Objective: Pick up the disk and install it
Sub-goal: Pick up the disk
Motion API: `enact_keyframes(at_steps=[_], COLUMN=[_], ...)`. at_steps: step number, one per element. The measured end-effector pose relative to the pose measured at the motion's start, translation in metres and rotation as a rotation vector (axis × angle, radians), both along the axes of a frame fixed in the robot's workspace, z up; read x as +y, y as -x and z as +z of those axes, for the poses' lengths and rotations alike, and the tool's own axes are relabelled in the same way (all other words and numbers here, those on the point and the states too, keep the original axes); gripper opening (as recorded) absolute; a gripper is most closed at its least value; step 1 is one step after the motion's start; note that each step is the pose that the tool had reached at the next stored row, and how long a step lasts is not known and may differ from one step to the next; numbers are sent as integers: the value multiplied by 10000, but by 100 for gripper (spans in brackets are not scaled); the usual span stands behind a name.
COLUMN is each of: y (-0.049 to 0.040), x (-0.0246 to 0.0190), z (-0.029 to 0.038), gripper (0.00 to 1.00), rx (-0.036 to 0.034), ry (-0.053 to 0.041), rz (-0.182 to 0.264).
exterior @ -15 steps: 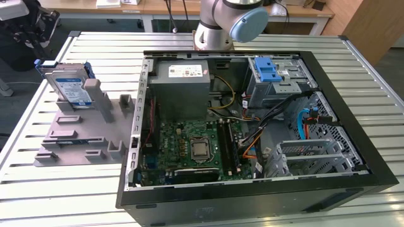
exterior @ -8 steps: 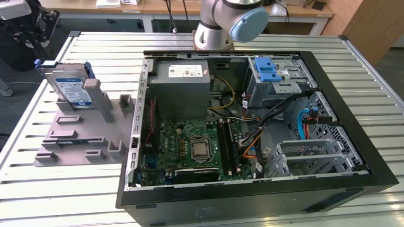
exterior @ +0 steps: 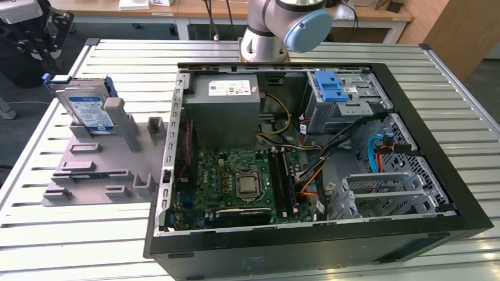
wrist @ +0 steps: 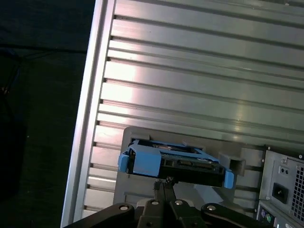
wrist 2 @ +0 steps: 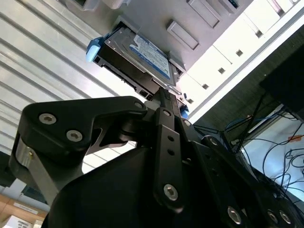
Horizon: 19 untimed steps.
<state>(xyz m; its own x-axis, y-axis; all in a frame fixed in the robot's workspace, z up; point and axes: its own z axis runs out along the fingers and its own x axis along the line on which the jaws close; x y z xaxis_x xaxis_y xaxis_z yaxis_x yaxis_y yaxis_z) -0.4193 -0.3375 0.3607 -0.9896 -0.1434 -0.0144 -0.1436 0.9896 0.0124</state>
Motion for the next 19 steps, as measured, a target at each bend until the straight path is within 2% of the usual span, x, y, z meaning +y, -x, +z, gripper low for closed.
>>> enact_keyframes(at_steps=[13, 19], y=[0, 1], x=[0, 0], z=[0, 0], gripper=[11, 11], rx=[0, -1], ry=[0, 0], rz=[747, 1242])
